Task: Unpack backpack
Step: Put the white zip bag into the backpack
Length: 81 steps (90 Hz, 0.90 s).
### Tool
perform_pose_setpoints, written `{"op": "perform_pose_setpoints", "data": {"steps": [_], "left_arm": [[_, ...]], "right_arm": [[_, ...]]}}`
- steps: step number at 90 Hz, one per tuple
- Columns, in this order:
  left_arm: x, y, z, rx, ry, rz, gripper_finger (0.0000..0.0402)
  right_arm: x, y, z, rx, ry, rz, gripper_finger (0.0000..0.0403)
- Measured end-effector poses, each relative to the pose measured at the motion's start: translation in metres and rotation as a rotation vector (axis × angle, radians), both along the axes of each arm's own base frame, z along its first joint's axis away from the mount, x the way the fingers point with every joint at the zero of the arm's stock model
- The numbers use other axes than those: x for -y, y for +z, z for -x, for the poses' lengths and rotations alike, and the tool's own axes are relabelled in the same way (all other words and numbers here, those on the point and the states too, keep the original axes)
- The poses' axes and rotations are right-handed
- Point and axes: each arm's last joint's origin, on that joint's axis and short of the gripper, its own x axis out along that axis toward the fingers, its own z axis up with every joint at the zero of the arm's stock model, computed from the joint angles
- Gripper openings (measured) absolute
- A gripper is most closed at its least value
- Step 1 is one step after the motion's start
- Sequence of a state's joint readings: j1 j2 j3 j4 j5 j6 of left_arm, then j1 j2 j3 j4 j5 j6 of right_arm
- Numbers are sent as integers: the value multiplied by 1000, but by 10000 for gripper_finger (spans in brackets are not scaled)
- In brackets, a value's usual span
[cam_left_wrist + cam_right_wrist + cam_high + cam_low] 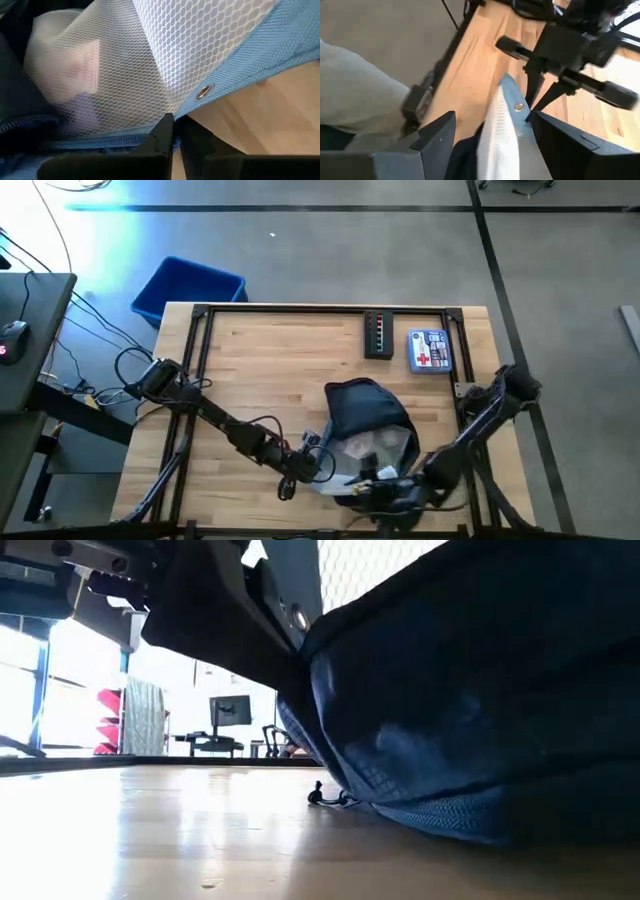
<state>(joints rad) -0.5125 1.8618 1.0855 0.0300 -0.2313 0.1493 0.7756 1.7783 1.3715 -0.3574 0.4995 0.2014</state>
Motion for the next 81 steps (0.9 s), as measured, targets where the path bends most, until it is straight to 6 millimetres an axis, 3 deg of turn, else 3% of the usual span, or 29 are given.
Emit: {"op": "perform_pose_setpoints", "data": {"steps": [22,33,49,66,81], "left_arm": [[0,0,0,-1,32,16,0],[0,0,0,-2,37,21,0],[3,0,2,-2,27,15,0],[7,5,5,12,3,20,0],[12,21,8,97,-19,14,0]], "right_arm": [[8,-44,-33,-104,37,22,193],[11,-53,-40,-121,8,28,133],[21,-55,-39,-135,-113,69,15],[50,-68,-40,-299,-281,43,2],[59,-83,-40,-444,-165,-46,0]]}}
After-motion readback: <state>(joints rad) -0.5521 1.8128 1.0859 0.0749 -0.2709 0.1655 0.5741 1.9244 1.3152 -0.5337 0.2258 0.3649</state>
